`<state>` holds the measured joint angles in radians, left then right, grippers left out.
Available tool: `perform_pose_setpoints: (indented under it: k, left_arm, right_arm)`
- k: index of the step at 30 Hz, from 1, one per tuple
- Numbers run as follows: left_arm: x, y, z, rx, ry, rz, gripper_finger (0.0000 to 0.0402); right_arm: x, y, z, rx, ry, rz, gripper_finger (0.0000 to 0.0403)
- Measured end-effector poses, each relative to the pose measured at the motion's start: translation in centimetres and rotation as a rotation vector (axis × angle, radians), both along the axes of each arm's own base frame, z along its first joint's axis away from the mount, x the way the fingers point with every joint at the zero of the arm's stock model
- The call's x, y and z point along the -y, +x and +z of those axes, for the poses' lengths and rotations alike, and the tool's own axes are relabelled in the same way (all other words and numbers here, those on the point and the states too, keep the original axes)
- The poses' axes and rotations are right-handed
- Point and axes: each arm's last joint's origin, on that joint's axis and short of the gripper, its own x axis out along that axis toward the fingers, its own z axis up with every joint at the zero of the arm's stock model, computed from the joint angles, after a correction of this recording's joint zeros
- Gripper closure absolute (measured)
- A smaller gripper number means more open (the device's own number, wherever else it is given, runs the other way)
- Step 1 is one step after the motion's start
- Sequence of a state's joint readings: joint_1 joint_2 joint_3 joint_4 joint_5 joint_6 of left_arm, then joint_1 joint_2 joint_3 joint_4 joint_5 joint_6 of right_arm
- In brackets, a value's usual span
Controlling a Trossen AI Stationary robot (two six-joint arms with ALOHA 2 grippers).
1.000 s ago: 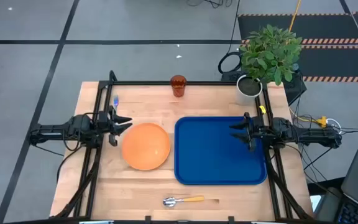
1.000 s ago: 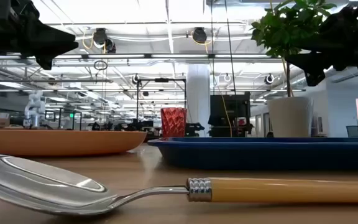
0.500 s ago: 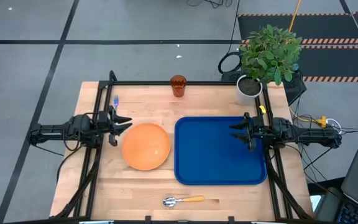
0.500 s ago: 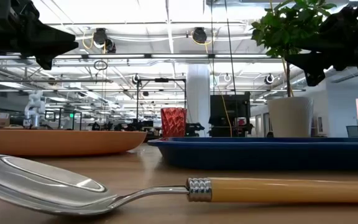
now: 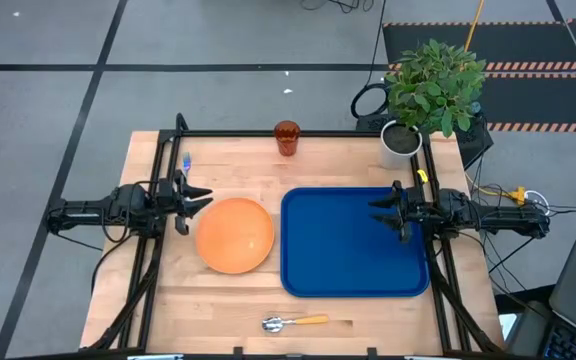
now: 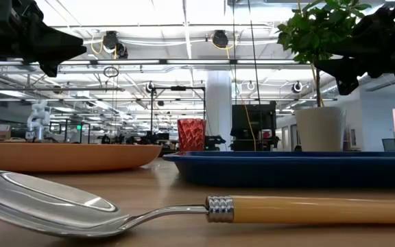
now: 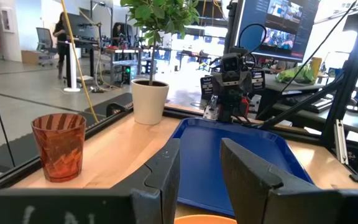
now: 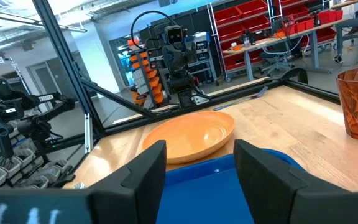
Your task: Pick and place plate/cup/fork/spoon on tray
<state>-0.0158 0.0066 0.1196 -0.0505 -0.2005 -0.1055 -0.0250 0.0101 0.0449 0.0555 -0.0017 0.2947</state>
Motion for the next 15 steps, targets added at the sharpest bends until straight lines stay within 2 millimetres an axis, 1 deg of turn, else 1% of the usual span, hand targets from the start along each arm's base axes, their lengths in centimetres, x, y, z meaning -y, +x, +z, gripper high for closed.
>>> perform_pose_setpoints:
  k: [13,15]
  left_arm:
    - [0.0,0.0,0.0,0.0,0.0,0.0,0.0284]
    - [0.0,0.0,0.0,0.0,0.0,0.0,0.0284]
  right_arm:
    - [0.0,0.0,0.0,0.0,-0.001,0.0,0.0222]
    - [0.0,0.0,0.0,-0.001,-0.03,-0.002,0.0222]
